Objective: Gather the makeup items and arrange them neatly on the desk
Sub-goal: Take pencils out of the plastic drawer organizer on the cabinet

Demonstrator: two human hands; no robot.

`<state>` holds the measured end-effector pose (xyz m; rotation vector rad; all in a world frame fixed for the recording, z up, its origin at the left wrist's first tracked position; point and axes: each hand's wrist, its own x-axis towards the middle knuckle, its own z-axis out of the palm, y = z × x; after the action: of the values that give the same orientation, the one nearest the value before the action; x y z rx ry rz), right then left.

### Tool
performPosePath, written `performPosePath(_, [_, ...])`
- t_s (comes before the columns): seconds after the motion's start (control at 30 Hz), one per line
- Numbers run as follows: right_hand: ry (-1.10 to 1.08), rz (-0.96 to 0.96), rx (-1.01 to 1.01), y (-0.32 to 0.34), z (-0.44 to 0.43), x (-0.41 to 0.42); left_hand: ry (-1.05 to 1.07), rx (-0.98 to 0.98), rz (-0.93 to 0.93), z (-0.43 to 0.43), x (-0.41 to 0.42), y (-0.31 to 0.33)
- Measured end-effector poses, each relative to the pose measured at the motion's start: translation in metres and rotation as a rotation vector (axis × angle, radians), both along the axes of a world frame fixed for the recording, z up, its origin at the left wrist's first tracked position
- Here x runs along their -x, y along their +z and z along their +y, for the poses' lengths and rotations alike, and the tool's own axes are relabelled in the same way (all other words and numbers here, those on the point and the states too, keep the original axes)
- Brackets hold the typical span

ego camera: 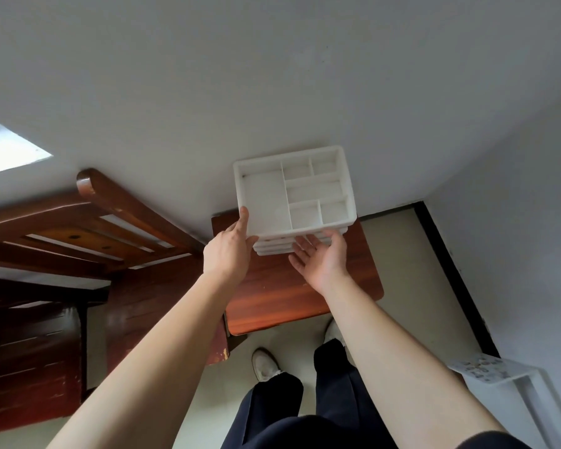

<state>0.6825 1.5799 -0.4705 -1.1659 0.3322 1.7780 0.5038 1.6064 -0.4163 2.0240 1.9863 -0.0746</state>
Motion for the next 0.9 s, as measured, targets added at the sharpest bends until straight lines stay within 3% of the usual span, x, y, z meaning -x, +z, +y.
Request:
performPosePath(0.1, [-0.063,0.067,-0.036,0.009,0.012,0.004,0.013,0.008,0.011,0.003,-0.003,0.004])
performPosePath(0.27, [0.019,-0.113,-0.031,0.001,0.019,0.005,0.015,0.002,0.035,0.002,-0.007,0.004])
performPosePath(0.43, [0.116,-0.119,-0.092,-0.01,0.011,0.006,0.019,0.002,0.048,0.003,-0.006,0.001])
performPosePath(0.67, [0.209,-0.155,0.046,-0.029,-0.04,-0.001,0.02,-0.002,0.018,0.0,-0.006,-0.004])
performPosePath(0.9, [0.113,-0.295,0.058,-0.001,-0.009,-0.003,0.016,-0.009,0.036,0.0,-0.008,-0.004])
